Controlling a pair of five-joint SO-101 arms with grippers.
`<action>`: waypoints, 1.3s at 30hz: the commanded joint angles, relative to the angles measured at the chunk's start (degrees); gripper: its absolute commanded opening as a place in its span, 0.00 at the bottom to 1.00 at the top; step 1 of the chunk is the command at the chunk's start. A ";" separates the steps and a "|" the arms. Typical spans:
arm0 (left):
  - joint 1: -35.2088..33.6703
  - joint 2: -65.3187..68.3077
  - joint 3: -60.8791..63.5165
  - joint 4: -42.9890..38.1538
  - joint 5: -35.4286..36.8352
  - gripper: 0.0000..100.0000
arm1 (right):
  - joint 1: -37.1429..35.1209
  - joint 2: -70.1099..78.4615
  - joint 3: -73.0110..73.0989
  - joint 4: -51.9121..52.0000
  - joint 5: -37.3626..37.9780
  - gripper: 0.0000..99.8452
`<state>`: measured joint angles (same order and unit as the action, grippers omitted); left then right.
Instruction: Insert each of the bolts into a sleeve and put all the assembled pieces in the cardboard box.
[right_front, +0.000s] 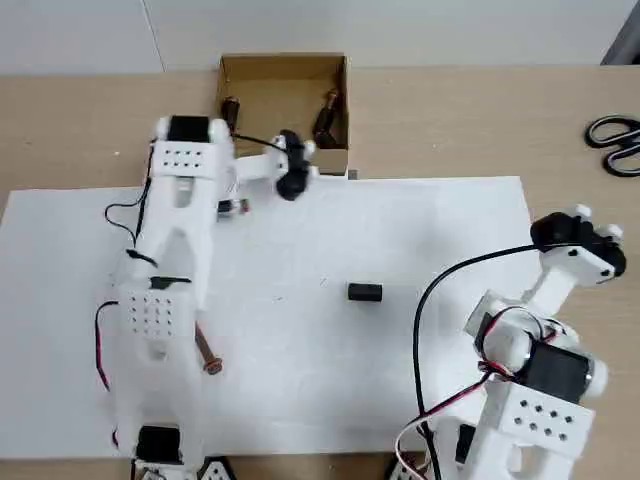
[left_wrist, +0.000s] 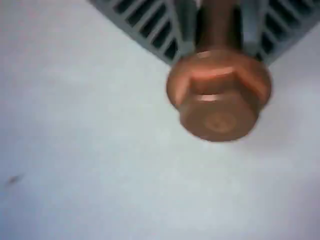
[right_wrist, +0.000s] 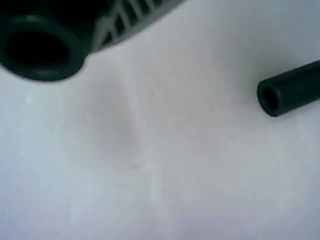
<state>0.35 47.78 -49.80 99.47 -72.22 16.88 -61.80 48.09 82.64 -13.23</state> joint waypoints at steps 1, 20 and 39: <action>0.44 -15.47 4.97 1.05 2.55 0.01 | -0.48 -1.01 -6.59 2.68 0.53 0.00; 5.19 -51.25 18.95 0.09 69.63 0.01 | -37.23 -0.57 -12.31 1.19 1.41 0.00; 28.57 -70.68 34.07 -8.44 103.30 0.01 | -50.33 -0.66 -2.37 -12.09 5.01 0.00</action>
<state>28.31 -17.01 -20.88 95.69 29.93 -32.79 -62.15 45.36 72.88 -9.71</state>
